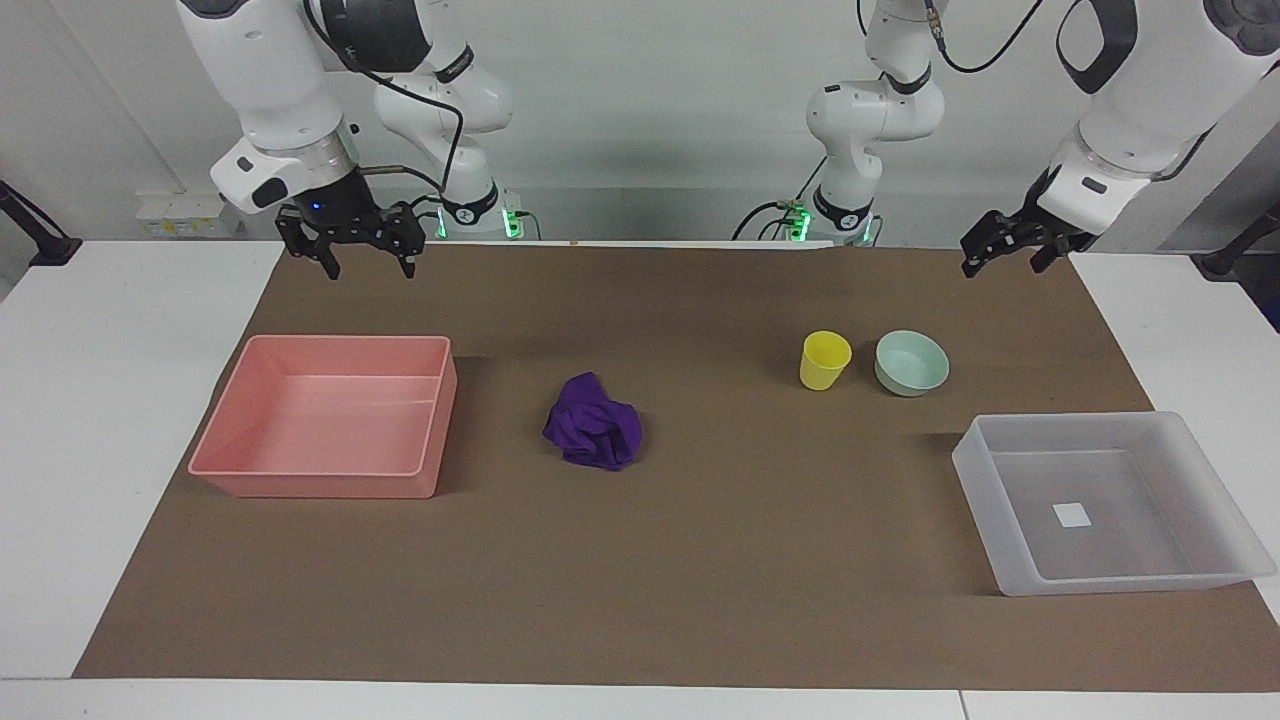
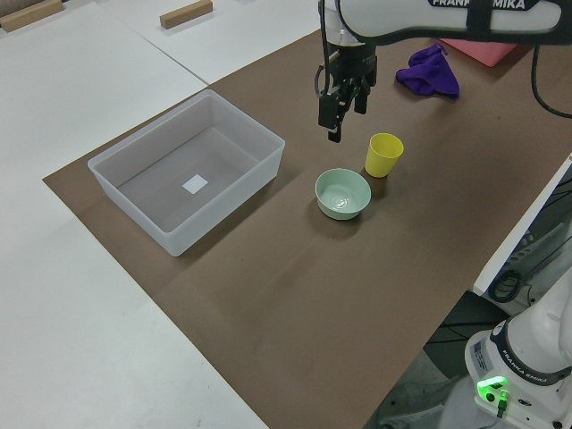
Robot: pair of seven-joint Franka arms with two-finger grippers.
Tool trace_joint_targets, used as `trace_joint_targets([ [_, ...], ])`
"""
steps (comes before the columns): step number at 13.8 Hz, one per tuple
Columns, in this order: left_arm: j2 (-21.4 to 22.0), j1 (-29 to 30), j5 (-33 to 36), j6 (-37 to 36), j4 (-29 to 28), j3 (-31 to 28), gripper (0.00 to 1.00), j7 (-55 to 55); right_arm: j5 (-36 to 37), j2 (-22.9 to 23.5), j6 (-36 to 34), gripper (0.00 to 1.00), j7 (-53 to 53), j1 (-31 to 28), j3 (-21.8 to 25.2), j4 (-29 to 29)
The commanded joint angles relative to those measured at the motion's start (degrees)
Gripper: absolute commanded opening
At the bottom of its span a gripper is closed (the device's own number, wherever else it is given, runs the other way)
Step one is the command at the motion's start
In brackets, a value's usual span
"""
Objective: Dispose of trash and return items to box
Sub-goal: 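Reach the right gripper to the purple cloth while the left gripper reaches the bowl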
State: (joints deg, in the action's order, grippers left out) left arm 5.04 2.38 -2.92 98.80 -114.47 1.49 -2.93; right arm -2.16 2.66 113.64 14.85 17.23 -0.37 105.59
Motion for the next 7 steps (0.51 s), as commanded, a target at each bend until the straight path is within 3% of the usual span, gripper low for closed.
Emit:
trace_joint_targets([
  [1, 3.7, 2.9, -3.1, 11.1, -12.0, 0.3, 1.00, 5.5, -2.1, 5.4, 8.1, 1.00, 1.0, 1.5, 0.1, 0.8],
  [4, 2.9, 7.2, -6.6, 20.4, -19.5, 0.3, 1.00, 16.1, -2.1, 10.6, 15.4, 1.00, 2.3, 4.3, 0.0, 1.2],
  [7, -0.3, 8.0, -8.4, 22.5, -20.3, 0.3, 1.00, 19.1, -2.1, 13.8, 21.5, 1.00, 3.3, 5.8, 0.1, 3.0],
])
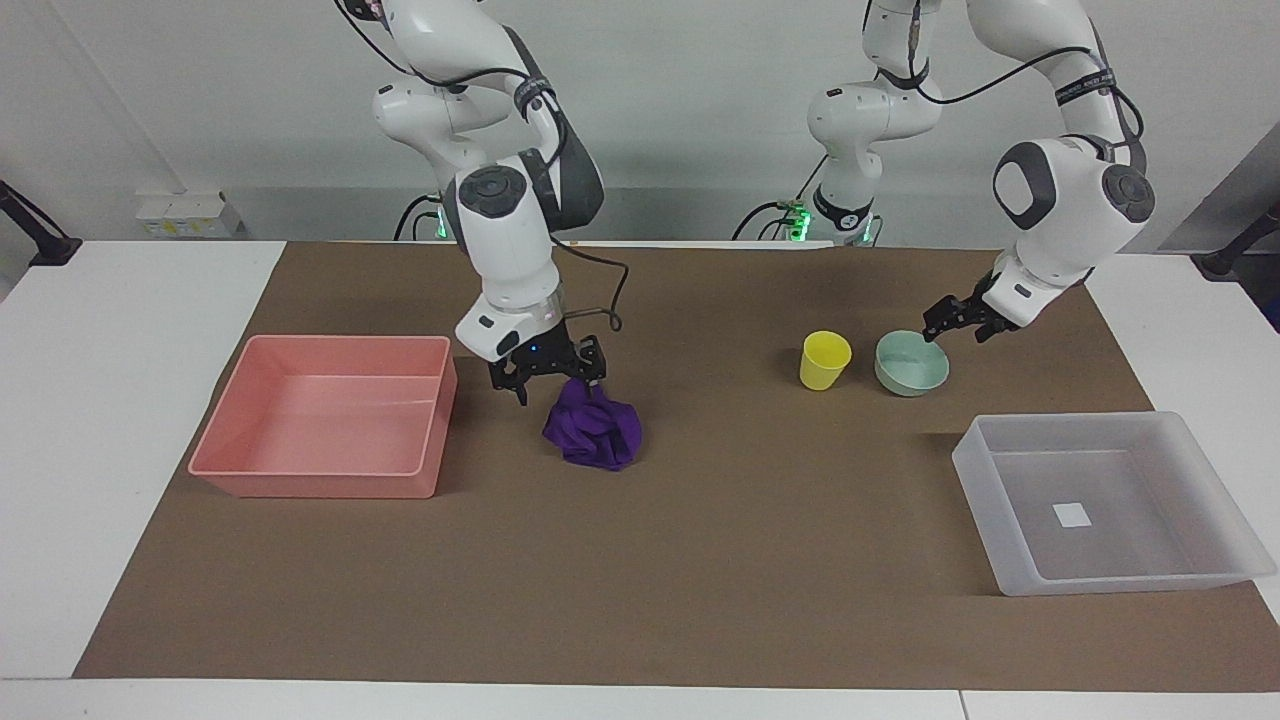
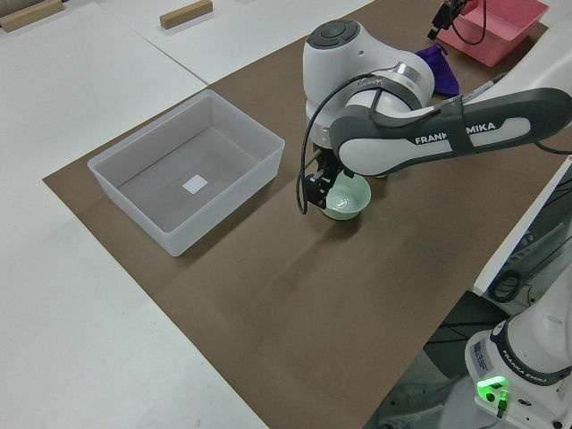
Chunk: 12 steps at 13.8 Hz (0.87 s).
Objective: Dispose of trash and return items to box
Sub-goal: 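Reach the right gripper to the purple cloth while the left gripper reaches the bowl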
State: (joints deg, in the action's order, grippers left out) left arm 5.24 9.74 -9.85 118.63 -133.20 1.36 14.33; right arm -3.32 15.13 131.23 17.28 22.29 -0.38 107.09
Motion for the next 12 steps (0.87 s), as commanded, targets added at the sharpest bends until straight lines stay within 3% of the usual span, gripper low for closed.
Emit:
trace_joint_targets([
  [1, -1.3, 0.5, -1.5, 3.8, -2.2, 0.4, 1.00, 1.8, -0.9, 3.3, 6.0, 1.00, 0.8, 1.1, 0.0, 1.6],
  [3, -3.3, 0.5, -2.3, 7.0, -3.2, 0.5, 1.00, 2.0, -0.8, 5.7, 8.3, 1.00, 0.7, 2.1, 0.1, 1.6],
  [5, -4.4, 0.4, -3.1, 7.1, -3.0, 0.4, 0.60, 3.2, -0.8, 6.7, 8.3, 1.00, 0.7, 2.2, 0.1, 2.0],
  [7, -6.2, 0.5, -4.3, 6.7, -2.8, 0.4, 0.30, 3.1, -0.1, 6.5, 8.3, 1.00, -1.0, 1.7, 0.1, 3.4],
  [8, -6.6, 0.7, -4.2, 6.6, -2.5, 0.4, 0.16, 3.2, -0.1, 6.4, 8.1, 0.72, -0.8, 1.7, 0.1, 3.5],
  [9, -6.7, 0.8, -4.3, 6.1, -2.0, 0.4, 0.00, 3.2, -0.1, 6.1, 7.0, 0.27, -0.8, 1.8, 0.1, 4.1],
  [10, -6.7, 0.9, -4.3, 5.0, -1.0, 0.4, 0.00, 3.2, -0.6, 5.6, 5.9, 0.00, -0.4, 1.8, 0.1, 4.7],
  [12, -7.7, 1.1, -4.3, -1.5, 4.1, 0.1, 0.00, 3.3, -0.9, 5.4, 4.3, 0.00, 2.5, 1.6, 0.1, 4.3],
])
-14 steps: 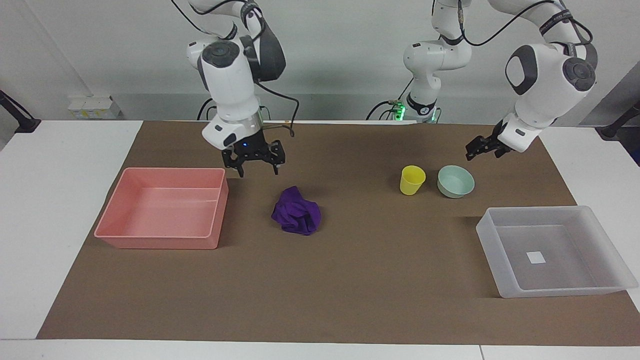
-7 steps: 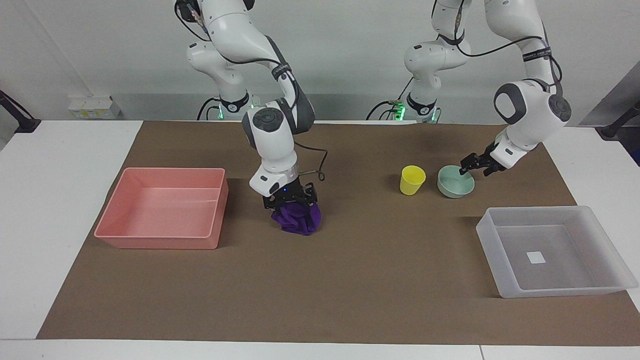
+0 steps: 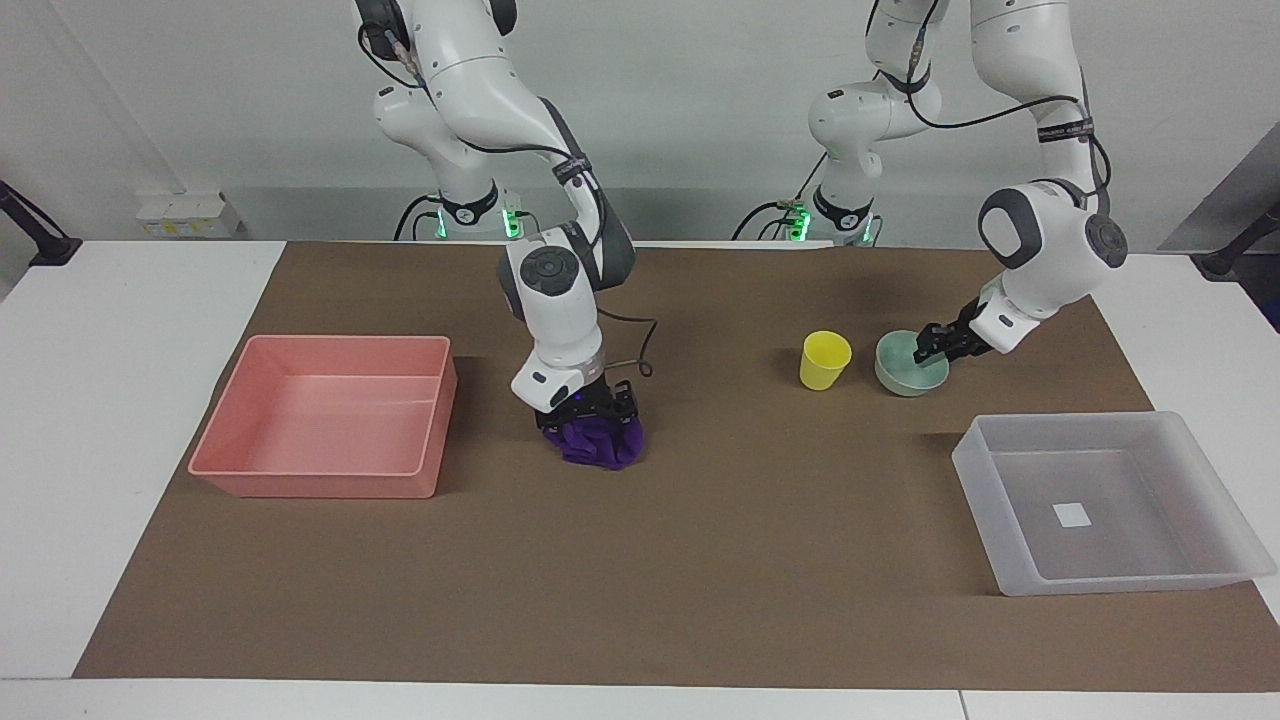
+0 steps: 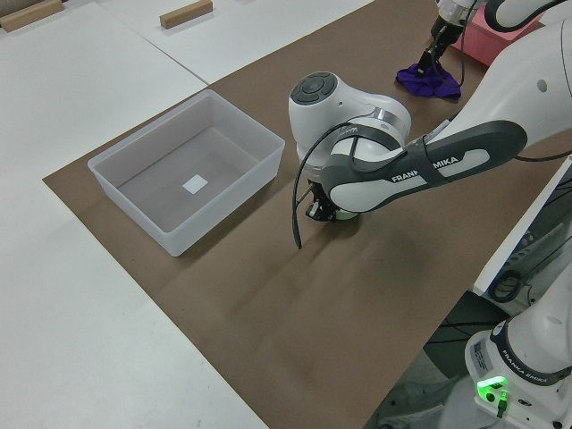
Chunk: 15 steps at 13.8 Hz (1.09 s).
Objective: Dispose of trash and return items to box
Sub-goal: 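Reach the right gripper to the purple cloth while the left gripper reaches the bowl, then grasp the purple cloth with the right gripper while the left gripper lifts the bowl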
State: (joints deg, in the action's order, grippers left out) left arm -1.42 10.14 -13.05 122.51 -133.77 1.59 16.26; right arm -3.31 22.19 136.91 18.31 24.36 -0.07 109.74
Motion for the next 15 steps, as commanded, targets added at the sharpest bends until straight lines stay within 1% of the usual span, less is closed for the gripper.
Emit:
trace_joint_targets([
  [1, -1.3, 2.2, -1.0, -8.9, 7.7, -0.1, 0.00, 1.2, -0.9, -1.7, -2.0, 0.00, 1.6, -0.5, -0.2, 1.4],
  [4, -2.0, 5.1, -0.9, -20.2, 18.1, -0.1, 0.00, 1.1, -0.2, -1.6, -3.0, 0.00, 1.4, -1.0, 0.0, 0.0],
  [6, -2.4, 6.0, -0.5, -25.2, 25.3, -0.1, 0.00, 1.0, 0.1, -1.7, -3.4, 0.00, 1.1, -1.5, 0.2, -0.2],
  [8, -6.3, 6.6, -0.2, -27.3, 33.5, -0.1, 0.00, 0.9, 0.2, -2.2, -3.5, 0.00, 1.1, -1.6, 0.2, -0.2],
  [9, -8.7, 7.0, -0.2, -27.2, 37.3, -0.1, 0.00, 0.8, 0.8, -2.4, -3.6, 0.00, 1.1, -1.6, 0.3, -0.4],
  [11, -14.8, 7.0, 0.0, -26.1, 44.1, -0.1, 0.00, 0.8, 1.2, -4.5, -6.0, 0.00, 1.2, -2.2, 0.4, -1.3],
  [13, -22.1, 7.7, 1.0, -24.4, 53.0, -0.1, 0.00, 0.8, 1.2, -6.9, -7.6, 0.00, 1.3, -2.9, 0.6, -1.5],
  [14, -24.8, 7.8, 1.1, -22.1, 56.0, -0.1, 0.00, 0.8, 1.2, -8.8, -9.3, 0.00, 1.4, -3.7, 0.5, -1.6],
  [15, -26.1, 7.8, 1.1, -18.1, 56.9, -0.1, 0.00, 0.7, 1.2, -11.0, -11.8, 0.00, 1.4, -3.9, 0.5, -1.8],
])
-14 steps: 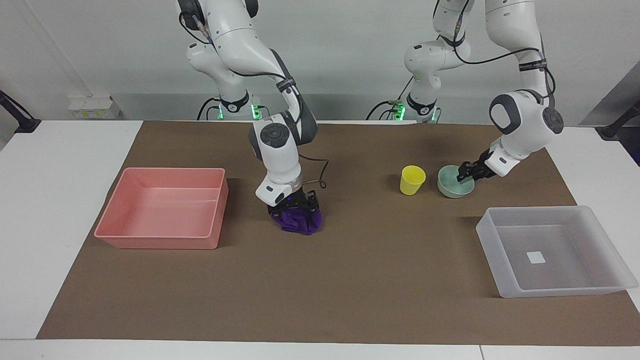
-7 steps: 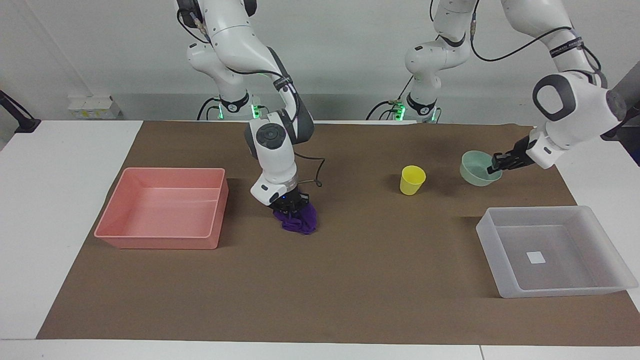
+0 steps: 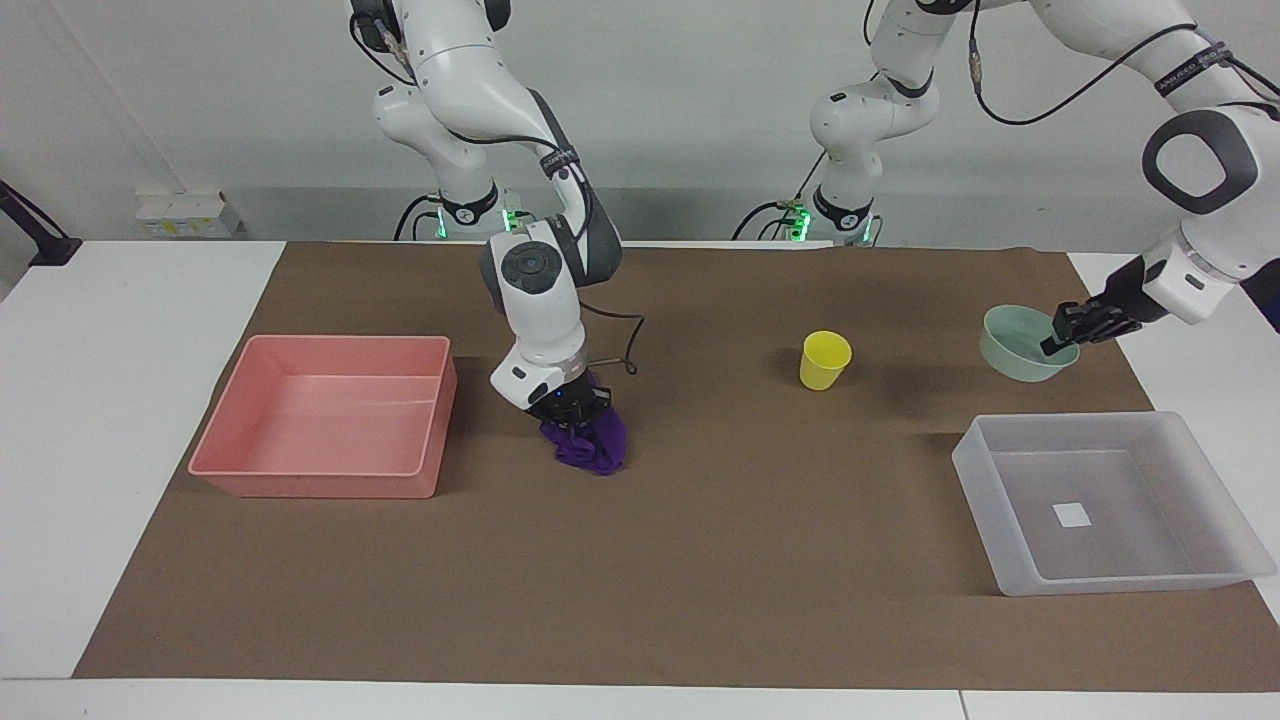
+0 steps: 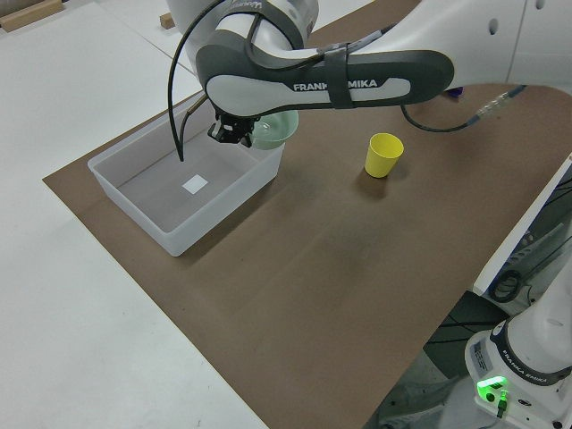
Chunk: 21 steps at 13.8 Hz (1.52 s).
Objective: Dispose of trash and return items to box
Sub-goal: 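Grasp the purple cloth with the right gripper while the left gripper lifts the bowl, then drop the cloth in the pink tray while the left gripper sets the bowl down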
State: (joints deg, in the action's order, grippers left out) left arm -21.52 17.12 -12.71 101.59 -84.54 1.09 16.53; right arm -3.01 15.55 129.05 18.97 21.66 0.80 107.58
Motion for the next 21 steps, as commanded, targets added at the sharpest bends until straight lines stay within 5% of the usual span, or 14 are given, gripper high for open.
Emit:
trace_joint_targets([
  [1, -6.9, 0.8, 0.9, 6.0, 7.5, 0.4, 0.00, 0.4, 0.9, -6.6, -7.1, 0.00, 0.7, -1.5, -0.3, -0.5],
  [6, -12.7, 2.7, 1.8, 12.1, 7.1, 0.4, 0.00, 0.9, 1.6, -17.4, -23.8, 0.00, 0.3, -8.0, -0.3, -6.2],
  [11, -15.4, 2.9, 2.9, 14.2, 6.3, 0.4, 0.00, 0.9, 3.5, -20.8, -24.7, 0.00, -12.1, -20.2, -0.4, -5.0],
  [12, -15.5, 2.9, 2.9, 14.3, 6.4, 0.4, 0.22, 1.0, 3.5, -20.9, -22.8, 0.00, -15.7, -22.6, -0.4, -3.1],
  [13, -15.5, 2.7, 2.7, 14.3, 6.4, 0.4, 0.79, 0.7, 3.5, -21.0, -19.8, 0.00, -19.1, -24.8, -0.4, 0.0],
  [14, -15.3, 2.8, 2.5, 14.3, 6.4, 0.4, 1.00, 0.9, 3.5, -20.4, -15.7, 0.00, -21.8, -27.2, -0.4, 3.0],
  [21, -6.6, 0.8, 2.9, 6.5, 6.8, 0.5, 1.00, 0.5, 2.4, -10.9, 4.0, 0.00, -26.5, -32.4, -0.4, 14.1],
])
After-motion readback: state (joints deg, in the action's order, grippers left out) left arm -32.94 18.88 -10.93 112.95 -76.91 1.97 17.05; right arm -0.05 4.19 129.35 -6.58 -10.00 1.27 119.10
